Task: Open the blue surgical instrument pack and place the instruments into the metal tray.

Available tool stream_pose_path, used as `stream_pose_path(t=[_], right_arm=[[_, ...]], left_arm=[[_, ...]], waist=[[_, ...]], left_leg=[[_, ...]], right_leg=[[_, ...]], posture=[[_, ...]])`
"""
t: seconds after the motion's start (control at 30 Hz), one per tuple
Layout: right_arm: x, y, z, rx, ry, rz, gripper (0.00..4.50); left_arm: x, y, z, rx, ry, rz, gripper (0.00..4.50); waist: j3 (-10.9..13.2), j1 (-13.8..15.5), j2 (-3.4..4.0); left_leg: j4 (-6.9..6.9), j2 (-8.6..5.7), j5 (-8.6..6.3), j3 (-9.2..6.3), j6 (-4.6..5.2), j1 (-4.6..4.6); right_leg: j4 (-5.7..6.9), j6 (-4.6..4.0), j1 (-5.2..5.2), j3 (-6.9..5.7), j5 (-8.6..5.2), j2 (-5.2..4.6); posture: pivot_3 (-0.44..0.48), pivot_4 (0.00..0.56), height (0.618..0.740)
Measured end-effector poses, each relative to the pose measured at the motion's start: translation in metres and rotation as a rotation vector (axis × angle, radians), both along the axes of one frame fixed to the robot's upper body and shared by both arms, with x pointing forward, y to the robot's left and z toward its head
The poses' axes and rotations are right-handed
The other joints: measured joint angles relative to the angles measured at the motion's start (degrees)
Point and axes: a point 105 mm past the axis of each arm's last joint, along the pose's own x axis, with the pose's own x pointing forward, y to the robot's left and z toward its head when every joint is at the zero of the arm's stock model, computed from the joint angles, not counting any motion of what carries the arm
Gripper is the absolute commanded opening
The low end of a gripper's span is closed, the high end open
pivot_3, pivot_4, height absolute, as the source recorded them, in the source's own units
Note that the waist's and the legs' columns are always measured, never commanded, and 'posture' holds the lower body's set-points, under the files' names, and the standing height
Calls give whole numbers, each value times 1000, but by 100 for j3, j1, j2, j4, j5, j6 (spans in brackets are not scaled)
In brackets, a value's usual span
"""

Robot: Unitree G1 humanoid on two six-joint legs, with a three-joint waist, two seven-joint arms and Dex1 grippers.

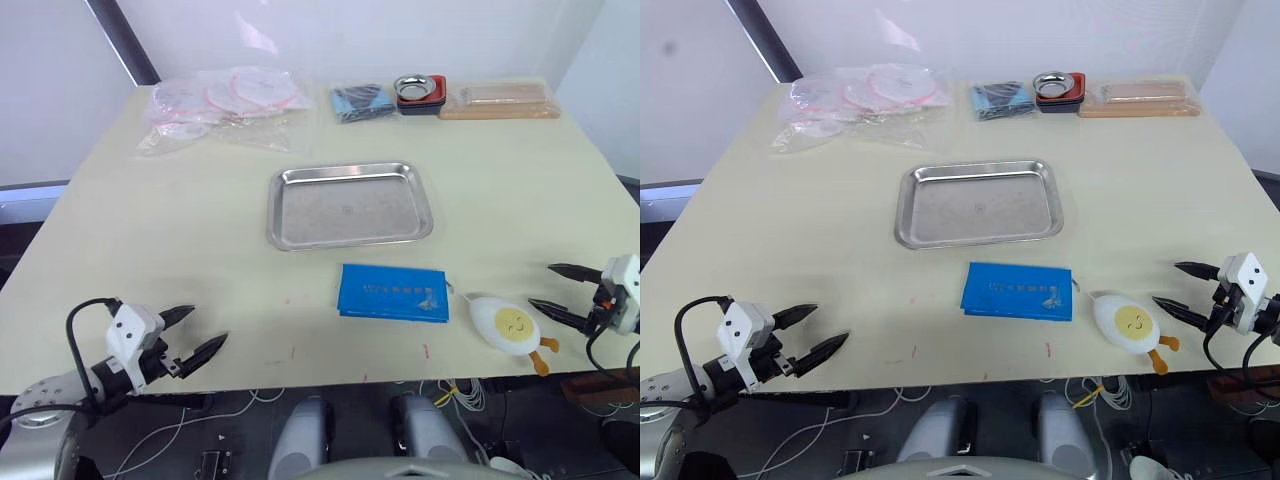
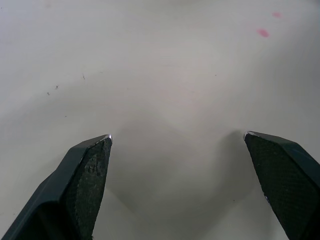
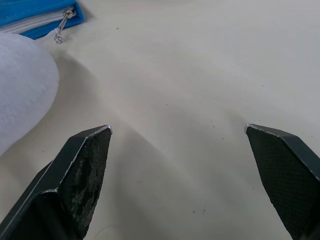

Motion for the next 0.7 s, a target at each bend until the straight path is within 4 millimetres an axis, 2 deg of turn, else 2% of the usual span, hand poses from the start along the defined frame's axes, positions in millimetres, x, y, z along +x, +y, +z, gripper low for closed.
stream_pose_path(t=[0.1, 0.23, 0.47, 0.7], right_arm=[[-2, 0, -1, 0, 9, -4, 4486], [-2, 4, 6, 2, -9, -10, 4486], [0, 1, 7, 4, -15, -68, 4486], [6, 20, 25, -13, -68, -20, 4486]], left_arm=[[1, 0, 3, 8, 4, -18, 4466], [12, 2, 16, 23, -13, -32, 4466], [14, 1, 18, 8, 25, -37, 4466], [25, -17, 24, -12, 39, -148, 4466]], waist=[[2, 7, -3], [3, 22, -3], [8, 9, -10], [9, 11, -8]], left_leg=[[0, 0, 0, -5, 0, -2], [3, 1, 0, -4, 0, -1], [3, 1, 0, -5, 0, -2], [6, 1, 0, -3, 0, -2]], right_leg=[[1, 0, -1, -4, 0, 1], [2, 0, 0, -2, 0, 2], [3, 19, -1, -5, 11, 4], [6, 21, -1, 0, 12, 7]], posture=[[0, 150, 740], [0, 150, 740], [0, 150, 740], [0, 150, 740]])
